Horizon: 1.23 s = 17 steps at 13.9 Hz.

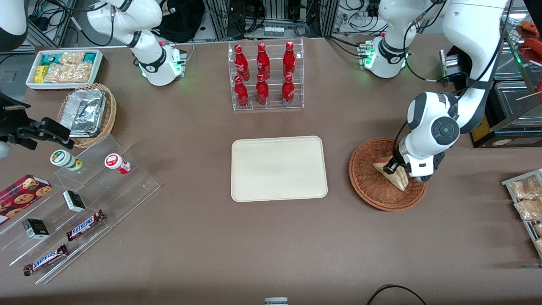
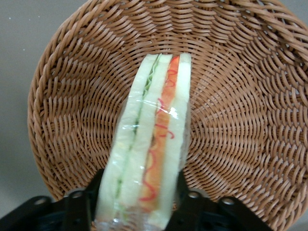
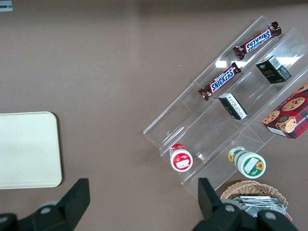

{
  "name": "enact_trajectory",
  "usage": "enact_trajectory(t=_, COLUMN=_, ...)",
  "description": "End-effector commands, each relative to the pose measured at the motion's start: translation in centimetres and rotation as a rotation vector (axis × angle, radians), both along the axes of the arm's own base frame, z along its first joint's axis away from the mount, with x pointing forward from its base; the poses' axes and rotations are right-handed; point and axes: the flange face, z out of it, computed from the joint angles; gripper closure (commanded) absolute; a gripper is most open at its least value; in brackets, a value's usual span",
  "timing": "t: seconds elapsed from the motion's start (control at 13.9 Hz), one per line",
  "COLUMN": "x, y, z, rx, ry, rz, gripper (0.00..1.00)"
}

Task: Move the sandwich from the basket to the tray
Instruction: 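Lift the sandwich from the basket and carry it over the cream tray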

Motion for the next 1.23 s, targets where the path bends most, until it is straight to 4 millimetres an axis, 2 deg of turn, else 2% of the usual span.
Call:
enact_trajectory(t=0.0, x=0.4, y=0.0, z=1.0, rx=0.005, ry=-0.027, rz=0.009, gripper=0.92)
enact_trajectory(t=0.29, x=2.1, y=-1.2, z=4.2, rx=0.013, ry=-0.045, rz=-0.031, gripper=0.94)
enact_trajectory(t=0.36, x=2.3, y=-3.0, z=5.1, rx=0.013, ry=-0.042, rz=-0.099, gripper=0.95)
enact_trajectory(t=0.65, x=3.6, y=-8.2, z=7.8, rx=0.015, ry=0.010, rz=-0.313, gripper=0.97)
enact_trajectory(t=0.86, x=4.6, y=-14.1, z=9.5, rx=0.003, ry=0.093, rz=-0.492, gripper=0.97)
enact_trajectory(t=1.01, x=4.2, y=-18.1, z=7.9, rx=-0.003, ry=0.095, rz=-0.577, gripper=0.96)
enact_trajectory(t=1.15, x=4.8, y=-23.0, z=6.6, rx=-0.024, ry=0.071, rz=-0.638, gripper=0.96)
